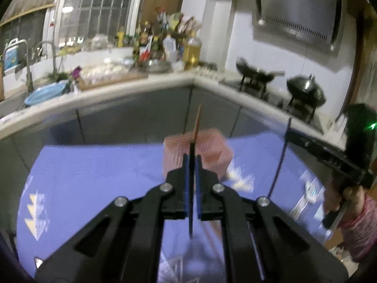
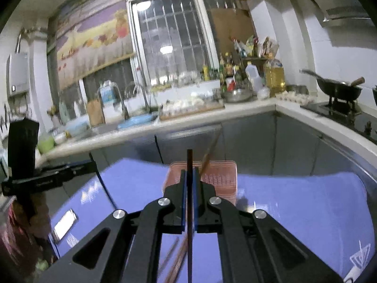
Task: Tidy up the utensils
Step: 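Lift the chopstick with the left tool and carry it over the caddy, then drop the chopstick into the pink caddy by opening the left tool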
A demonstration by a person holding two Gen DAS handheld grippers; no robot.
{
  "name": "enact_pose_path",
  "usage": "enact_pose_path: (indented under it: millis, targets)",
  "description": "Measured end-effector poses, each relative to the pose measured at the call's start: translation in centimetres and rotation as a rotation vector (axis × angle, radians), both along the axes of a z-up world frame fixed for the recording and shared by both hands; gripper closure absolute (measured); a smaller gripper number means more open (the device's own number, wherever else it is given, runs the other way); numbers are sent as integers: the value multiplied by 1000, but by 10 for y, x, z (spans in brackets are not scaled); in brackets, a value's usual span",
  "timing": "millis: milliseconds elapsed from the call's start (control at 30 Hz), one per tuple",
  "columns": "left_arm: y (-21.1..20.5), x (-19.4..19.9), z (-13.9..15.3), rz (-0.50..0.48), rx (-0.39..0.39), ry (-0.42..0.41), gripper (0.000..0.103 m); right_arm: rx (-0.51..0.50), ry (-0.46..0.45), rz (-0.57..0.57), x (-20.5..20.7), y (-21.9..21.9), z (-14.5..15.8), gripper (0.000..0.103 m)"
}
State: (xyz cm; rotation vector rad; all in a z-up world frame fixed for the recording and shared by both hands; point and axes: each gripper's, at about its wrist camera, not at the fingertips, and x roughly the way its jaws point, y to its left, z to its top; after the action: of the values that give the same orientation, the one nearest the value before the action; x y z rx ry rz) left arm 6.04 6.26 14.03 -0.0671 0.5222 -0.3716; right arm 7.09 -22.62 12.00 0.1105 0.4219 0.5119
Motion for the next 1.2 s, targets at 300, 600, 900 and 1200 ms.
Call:
enact_pose_path:
  millis: [300,600,900,1200]
  targets:
    - [-32,56,78,39,20,-182,99,139,-166,-105,69,21,71,98]
    - [-44,118,32,39,69,-67,99,70,-93,-117,132,49,22,98]
    - [-52,147,-24,44,109,52,99,55,69,-84,150,53,-32,98]
    - [-42,128,-23,111,88,61,65,50,65,-101,130,54,-27,55]
